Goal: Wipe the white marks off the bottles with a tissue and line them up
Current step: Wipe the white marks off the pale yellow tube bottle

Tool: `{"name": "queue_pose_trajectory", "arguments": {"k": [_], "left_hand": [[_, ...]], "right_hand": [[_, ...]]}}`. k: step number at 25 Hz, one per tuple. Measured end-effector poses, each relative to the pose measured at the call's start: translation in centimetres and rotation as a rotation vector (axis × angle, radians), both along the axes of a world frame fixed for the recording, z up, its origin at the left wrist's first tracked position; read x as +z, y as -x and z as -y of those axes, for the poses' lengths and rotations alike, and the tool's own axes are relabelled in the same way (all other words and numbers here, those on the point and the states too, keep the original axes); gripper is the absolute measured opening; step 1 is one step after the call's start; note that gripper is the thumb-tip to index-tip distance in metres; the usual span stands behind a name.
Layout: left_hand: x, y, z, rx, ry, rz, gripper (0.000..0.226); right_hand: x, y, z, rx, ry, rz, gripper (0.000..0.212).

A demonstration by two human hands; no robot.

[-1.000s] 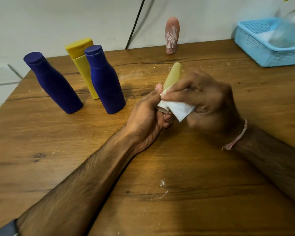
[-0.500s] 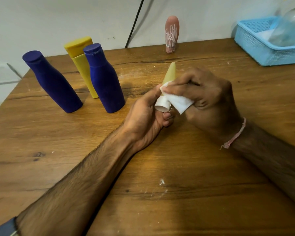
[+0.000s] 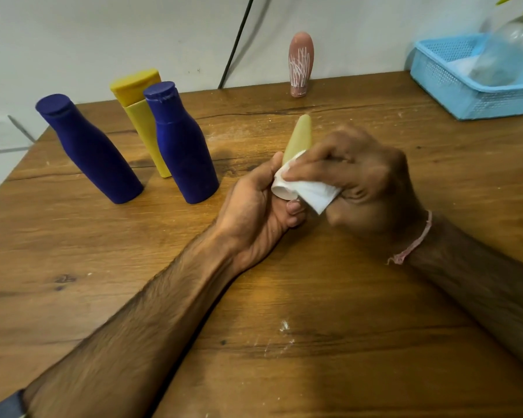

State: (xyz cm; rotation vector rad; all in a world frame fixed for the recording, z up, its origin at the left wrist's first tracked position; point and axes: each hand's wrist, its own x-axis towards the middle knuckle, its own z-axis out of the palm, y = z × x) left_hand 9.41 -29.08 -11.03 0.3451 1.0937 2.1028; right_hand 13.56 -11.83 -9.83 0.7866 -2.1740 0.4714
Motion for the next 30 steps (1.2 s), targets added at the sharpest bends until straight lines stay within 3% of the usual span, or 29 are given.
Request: {"name": "queue_pose_trajectory", "arguments": {"k": [2,7,11,13,18,23,28,30], "left_hand": [[0.2,0.0,0.1,0.000,-0.004,-0.006,0.036],[0.0,0.0,0.1,0.050,-0.035,0.011,0.045],[0.1,-0.3,-0.4,0.087,0.065,-0.055,0.042],[0.2,-0.4,-0.5,0.105,0.078,-0.047,0.041],[0.0,0.3,-0.1,0.117,0.004,0.056,0.036],[0.4,0.2,-0.1,0.074,-0.011,0.138,0.029],[0.6,0.4,0.3,0.107,-0.083,0.234,0.019],[0.6,0.5,0.2,0.107,-0.090,0.252,0.024]], "right_hand": [[0.2,0.3,-0.4,-0.097,0.068,-0.056,0.023],[-0.1,-0.2,0.4,0.052,-0.063,-0.007,0.019],[0.4,1.1,-2.2,-0.342,0.113,-0.082,0.025],[0.4,1.3,-2.5,-0.412,0.160,-0.077,0.024],[0.1,-0.2,0.2,0.028,-0.040,0.008,0.024],[0.5,0.7,-1.5,-0.287,0.110,-0.031,0.027],[0.0,-0.1,-0.2,-0.030,-0.033,-0.024,0.023],[0.0,0.0,-0.3,-0.130,0.007,-0.037,0.024]]}}
